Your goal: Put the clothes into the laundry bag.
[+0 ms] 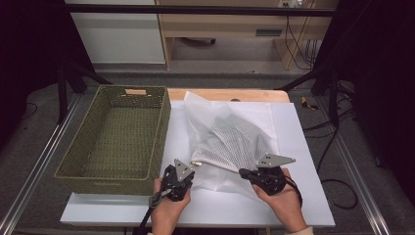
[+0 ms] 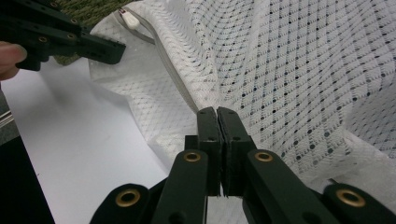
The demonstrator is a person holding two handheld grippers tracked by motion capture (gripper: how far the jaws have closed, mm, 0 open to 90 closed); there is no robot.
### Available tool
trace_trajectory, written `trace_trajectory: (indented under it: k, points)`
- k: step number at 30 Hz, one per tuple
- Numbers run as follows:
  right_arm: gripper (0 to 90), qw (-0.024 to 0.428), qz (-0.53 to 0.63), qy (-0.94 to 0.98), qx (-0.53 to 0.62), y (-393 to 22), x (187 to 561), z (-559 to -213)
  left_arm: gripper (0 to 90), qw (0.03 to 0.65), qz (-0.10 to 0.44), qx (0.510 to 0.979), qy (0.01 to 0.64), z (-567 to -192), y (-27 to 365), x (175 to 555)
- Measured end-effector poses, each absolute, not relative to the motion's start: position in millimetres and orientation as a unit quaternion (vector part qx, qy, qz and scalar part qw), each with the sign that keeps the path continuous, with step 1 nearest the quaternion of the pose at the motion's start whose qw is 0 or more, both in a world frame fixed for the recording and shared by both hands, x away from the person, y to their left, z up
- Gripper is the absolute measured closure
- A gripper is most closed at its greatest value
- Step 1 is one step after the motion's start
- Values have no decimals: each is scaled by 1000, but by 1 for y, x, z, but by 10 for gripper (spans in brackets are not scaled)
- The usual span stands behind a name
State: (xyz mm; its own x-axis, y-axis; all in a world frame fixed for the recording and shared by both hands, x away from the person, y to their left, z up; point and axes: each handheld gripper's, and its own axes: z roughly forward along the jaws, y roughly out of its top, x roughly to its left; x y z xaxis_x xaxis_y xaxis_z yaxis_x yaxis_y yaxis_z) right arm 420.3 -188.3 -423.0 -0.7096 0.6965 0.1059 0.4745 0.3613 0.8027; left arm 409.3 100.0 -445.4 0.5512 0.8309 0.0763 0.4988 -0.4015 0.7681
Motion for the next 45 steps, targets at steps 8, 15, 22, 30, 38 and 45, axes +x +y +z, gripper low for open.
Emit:
trace_trajectory:
  k: [8,15,22,30,38,45]
  points:
    - [890,128,429,823,350,-184,416,-423,877,372,214,806,407,-446,103,399]
    - [890,128,430,824,345,-181,414,-422,880,372,213,810,401,-441,109,391]
    - [890,127,428,827,340,-176,413,-422,882,373,209,812,397,-440,118,378]
    - [890,127,428,831,334,-170,409,-421,883,377,196,817,390,-446,124,367]
    - [890,124,428,836,321,-161,399,-420,883,378,191,820,385,-447,128,356]
    - [890,119,426,838,321,-159,392,-421,882,382,189,821,380,-446,128,347]
